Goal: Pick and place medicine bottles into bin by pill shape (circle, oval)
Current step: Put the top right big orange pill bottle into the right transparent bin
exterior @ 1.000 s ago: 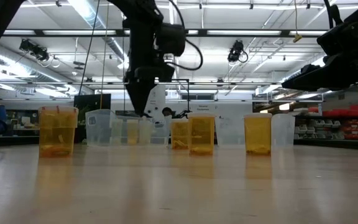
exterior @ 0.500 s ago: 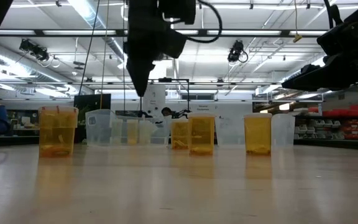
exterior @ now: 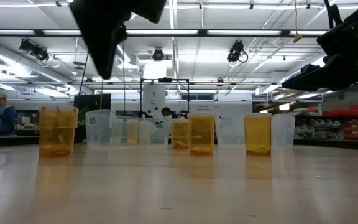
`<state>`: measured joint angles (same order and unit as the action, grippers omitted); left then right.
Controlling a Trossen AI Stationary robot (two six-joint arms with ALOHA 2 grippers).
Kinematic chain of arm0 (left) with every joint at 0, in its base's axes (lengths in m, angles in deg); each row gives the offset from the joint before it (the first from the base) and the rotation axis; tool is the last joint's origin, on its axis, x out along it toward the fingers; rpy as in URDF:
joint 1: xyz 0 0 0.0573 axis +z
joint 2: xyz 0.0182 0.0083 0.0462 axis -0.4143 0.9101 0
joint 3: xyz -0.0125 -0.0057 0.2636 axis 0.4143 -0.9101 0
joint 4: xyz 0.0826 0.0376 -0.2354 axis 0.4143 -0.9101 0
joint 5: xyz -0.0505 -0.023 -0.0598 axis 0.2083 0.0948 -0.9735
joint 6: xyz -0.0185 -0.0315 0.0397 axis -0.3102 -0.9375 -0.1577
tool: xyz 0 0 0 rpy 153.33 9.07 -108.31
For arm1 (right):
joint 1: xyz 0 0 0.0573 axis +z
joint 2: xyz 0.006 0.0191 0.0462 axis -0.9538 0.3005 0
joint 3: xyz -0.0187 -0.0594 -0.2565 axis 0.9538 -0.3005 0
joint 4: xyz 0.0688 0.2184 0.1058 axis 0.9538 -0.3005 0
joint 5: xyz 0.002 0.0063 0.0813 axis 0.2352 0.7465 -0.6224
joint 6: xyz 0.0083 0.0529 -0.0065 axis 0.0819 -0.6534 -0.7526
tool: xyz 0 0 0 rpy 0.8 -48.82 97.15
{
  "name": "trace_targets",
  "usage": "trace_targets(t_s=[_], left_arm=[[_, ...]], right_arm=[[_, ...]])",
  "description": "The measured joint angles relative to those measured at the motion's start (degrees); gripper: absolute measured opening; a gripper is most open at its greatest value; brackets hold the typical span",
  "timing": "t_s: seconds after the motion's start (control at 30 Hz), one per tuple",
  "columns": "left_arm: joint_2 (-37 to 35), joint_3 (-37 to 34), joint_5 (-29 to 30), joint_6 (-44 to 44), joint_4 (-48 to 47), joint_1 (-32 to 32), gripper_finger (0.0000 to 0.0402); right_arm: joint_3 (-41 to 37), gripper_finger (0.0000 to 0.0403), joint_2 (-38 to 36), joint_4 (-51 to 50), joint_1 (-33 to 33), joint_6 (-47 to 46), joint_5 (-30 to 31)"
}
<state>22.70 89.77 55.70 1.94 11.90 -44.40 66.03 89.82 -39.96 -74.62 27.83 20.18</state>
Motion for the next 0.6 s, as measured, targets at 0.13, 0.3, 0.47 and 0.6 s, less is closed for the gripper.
trace_targets(t_s=[0.13, 0.3, 0.47, 0.6], left_arm=[[0.0, 0.0, 1.71, -5.13, -4.85, -2.88, 0.0172], [0.0, 0.0, 2.76, -10.45, -11.57, -5.43, 0.0172], [0.0, 0.0, 3.74, -14.64, -14.95, -7.68, 0.0172], [0.0, -0.06, 5.48, -15.76, -14.85, -9.28, 0.0172]], right_arm=[[0.0, 0.0255, -0.01, 0.0, 0.0, 0.01, 0.0], [0.0, 0.0255, 0.0, 0.0, 0.0, 0.0, 0.0], [0.0, 0.0255, -0.02, 0.0, 0.0, 0.0, 0.01], [0.0, 0.0255, -0.02, 0.0, 0.0, 0.0, 0.01]])
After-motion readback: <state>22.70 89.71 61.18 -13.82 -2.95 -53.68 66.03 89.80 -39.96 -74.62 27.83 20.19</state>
